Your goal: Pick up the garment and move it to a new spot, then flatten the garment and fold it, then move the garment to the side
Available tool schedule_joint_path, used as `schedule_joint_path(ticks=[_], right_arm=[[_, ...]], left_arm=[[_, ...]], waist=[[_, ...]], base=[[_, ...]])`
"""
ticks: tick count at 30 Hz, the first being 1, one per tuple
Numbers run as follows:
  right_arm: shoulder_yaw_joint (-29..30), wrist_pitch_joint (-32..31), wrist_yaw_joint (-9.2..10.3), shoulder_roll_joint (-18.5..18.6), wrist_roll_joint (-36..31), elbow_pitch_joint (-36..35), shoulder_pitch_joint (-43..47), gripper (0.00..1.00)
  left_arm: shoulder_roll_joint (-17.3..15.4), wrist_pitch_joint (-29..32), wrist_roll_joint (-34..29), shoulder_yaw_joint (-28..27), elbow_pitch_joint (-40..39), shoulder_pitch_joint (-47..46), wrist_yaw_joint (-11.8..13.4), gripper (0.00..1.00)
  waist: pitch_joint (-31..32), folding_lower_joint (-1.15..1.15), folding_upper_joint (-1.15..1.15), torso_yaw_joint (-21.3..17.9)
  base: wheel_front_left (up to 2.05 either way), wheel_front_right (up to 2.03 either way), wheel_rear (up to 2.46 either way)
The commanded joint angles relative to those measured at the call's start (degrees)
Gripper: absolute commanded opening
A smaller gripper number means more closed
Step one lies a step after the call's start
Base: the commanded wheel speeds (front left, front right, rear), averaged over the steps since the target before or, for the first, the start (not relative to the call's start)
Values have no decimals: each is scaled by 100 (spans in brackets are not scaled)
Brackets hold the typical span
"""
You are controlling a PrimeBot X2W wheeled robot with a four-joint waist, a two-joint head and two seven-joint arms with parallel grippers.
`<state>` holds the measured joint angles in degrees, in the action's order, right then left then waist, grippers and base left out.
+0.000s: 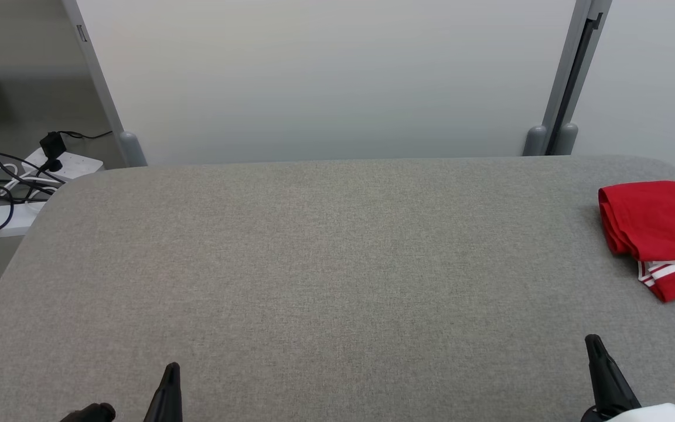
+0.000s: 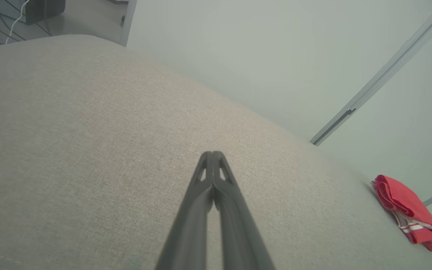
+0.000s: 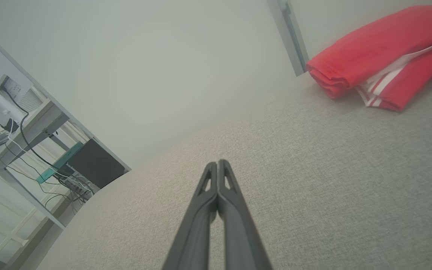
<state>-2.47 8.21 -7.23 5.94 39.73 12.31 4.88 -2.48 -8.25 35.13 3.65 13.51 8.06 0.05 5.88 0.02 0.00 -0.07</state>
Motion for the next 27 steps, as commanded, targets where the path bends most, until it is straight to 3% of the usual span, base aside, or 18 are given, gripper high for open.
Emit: schedule_joint_path(ticks=[1,27], right_arm=[[12,-52,-12,55,202,-93,-286,0],[270,-464,-16,-49,1666,-16,-524,0]], left_arm=[[-14,28,205,-121,-137,-362,-62,0],[-22,448,1802,-381,-81,-671,-263,0]], waist=[[-14,-1,0,0],[-186,-1,0,2]], base=[[0,0,0],[0,0,0]])
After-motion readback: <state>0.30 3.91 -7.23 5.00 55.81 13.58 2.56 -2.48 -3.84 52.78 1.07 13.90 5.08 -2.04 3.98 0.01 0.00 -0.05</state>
